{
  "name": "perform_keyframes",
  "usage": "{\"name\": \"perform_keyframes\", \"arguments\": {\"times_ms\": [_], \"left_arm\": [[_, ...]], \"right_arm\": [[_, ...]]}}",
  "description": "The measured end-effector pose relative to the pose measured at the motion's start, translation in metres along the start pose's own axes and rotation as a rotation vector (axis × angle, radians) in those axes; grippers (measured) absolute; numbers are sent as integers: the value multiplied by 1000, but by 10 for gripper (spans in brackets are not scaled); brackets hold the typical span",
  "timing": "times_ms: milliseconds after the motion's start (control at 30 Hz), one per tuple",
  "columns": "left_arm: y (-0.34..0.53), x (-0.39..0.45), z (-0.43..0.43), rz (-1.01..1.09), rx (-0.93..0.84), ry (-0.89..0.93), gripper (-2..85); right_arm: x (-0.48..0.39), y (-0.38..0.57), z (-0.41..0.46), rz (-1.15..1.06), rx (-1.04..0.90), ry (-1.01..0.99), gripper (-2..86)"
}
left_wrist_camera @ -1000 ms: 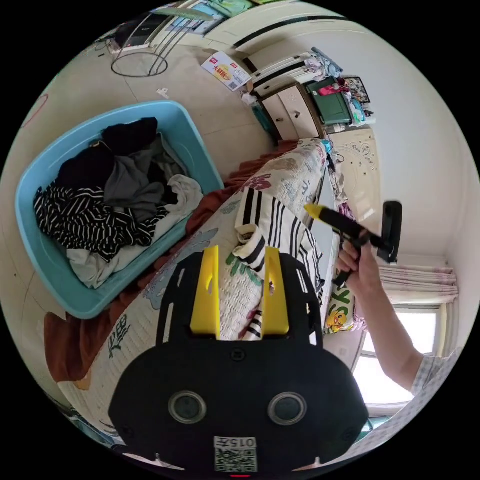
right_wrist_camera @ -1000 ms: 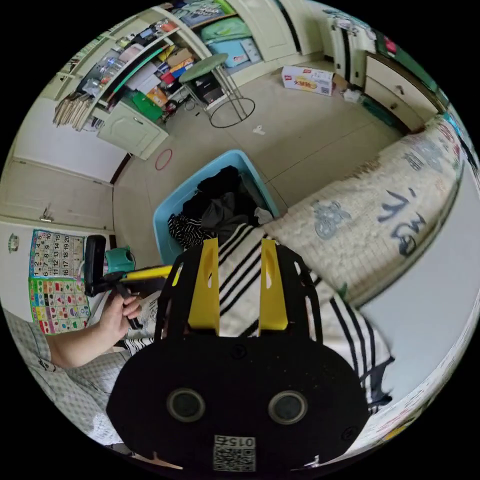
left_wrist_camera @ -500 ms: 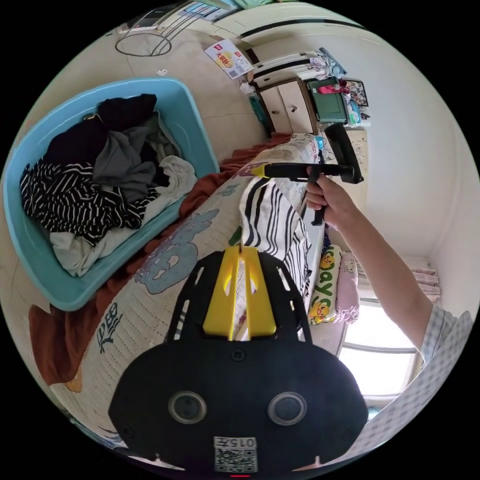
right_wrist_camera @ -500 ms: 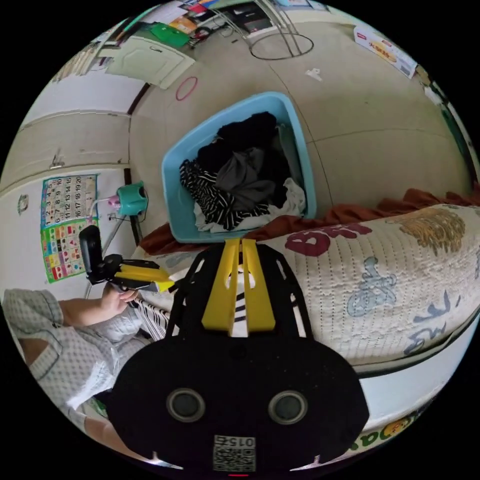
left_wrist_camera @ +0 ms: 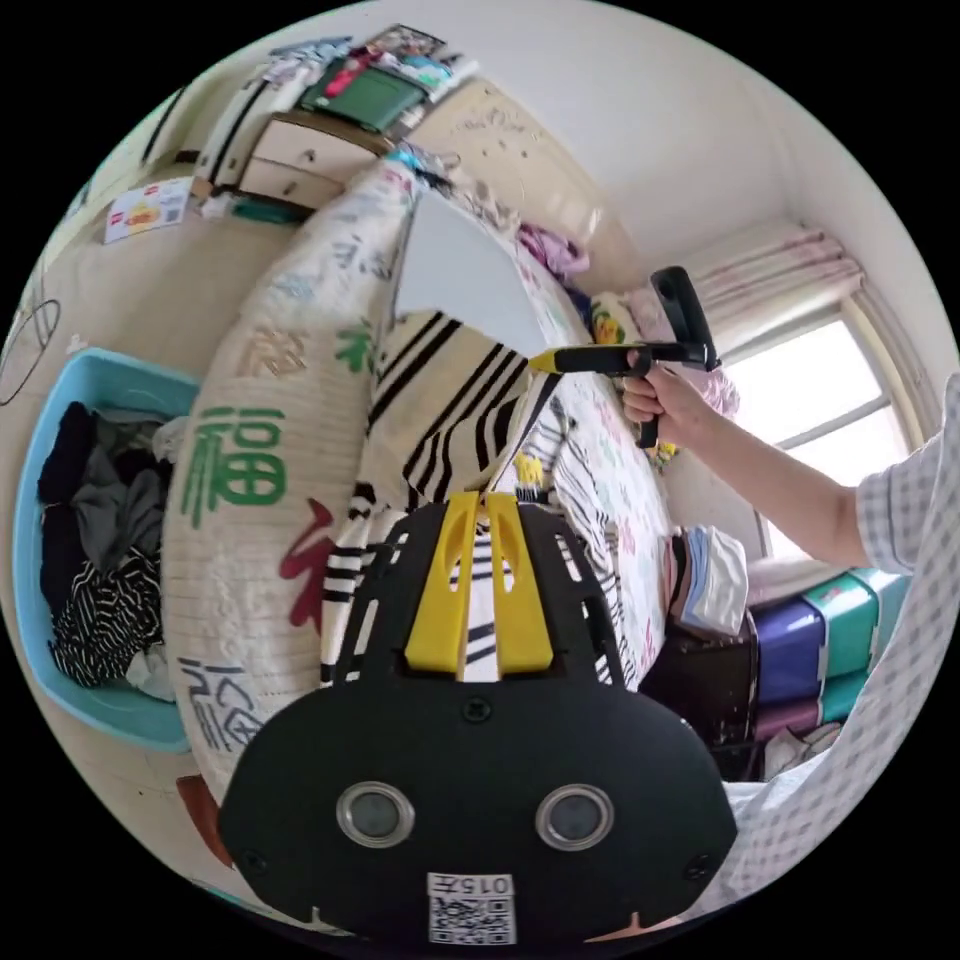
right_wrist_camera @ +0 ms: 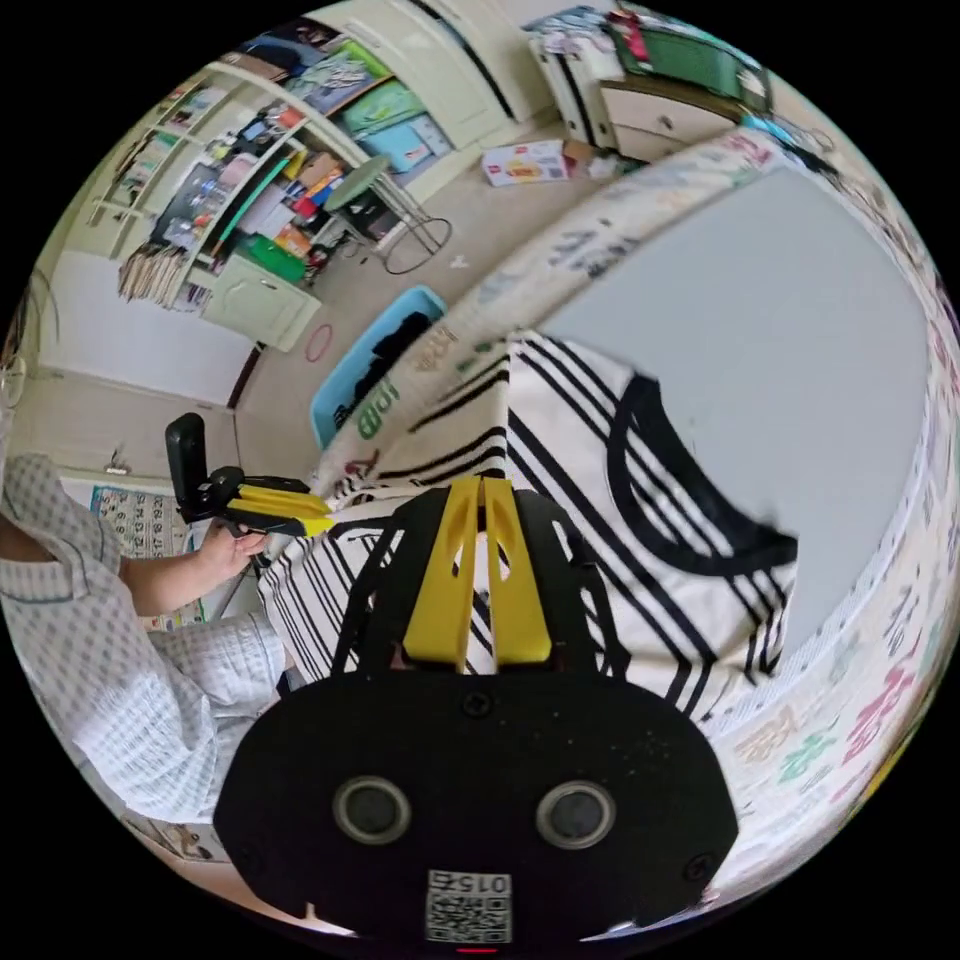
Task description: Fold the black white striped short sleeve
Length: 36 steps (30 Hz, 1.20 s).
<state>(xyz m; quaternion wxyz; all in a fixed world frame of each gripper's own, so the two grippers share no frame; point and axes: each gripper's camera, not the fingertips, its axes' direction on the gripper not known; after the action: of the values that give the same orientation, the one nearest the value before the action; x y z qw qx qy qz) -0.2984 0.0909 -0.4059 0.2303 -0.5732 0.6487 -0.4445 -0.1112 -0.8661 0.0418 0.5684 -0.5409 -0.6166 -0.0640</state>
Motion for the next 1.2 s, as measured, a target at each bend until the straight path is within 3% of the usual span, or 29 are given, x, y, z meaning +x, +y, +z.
{"name": "perform_keyframes", "arguments": {"times_ms": [100,200,267,467,567,667,833,933,1000,1100,1200], "left_arm": [[4,17,47,30,-188,27,32],[2,39,51,87,-201,8,46],[-5,50,50,110,-192,-61,56],[-36,80,89,160,-211,-142,79],[-38,94,126,210,-319,-249,63],[-36,104,132,230,-302,-303,24],[-32,118,123,263,-278,-283,16],[-30,117,134,258,-332,-309,41],[-38,114,139,218,-382,-224,65],[-69,119,116,222,-258,-92,73],[-135,126,104,285,-128,-189,91]], "right_arm": [[45,67,38,187,-42,61,43],[67,111,45,321,20,42,65],[56,127,44,294,94,6,70],[38,125,86,217,38,43,69],[42,128,115,215,-34,79,18],[41,135,125,173,-40,123,1],[35,148,142,122,-58,222,-3],[43,164,150,145,-28,176,3],[54,177,151,184,-10,112,15],[84,214,122,265,124,45,61],[129,249,91,372,194,196,110]]}}
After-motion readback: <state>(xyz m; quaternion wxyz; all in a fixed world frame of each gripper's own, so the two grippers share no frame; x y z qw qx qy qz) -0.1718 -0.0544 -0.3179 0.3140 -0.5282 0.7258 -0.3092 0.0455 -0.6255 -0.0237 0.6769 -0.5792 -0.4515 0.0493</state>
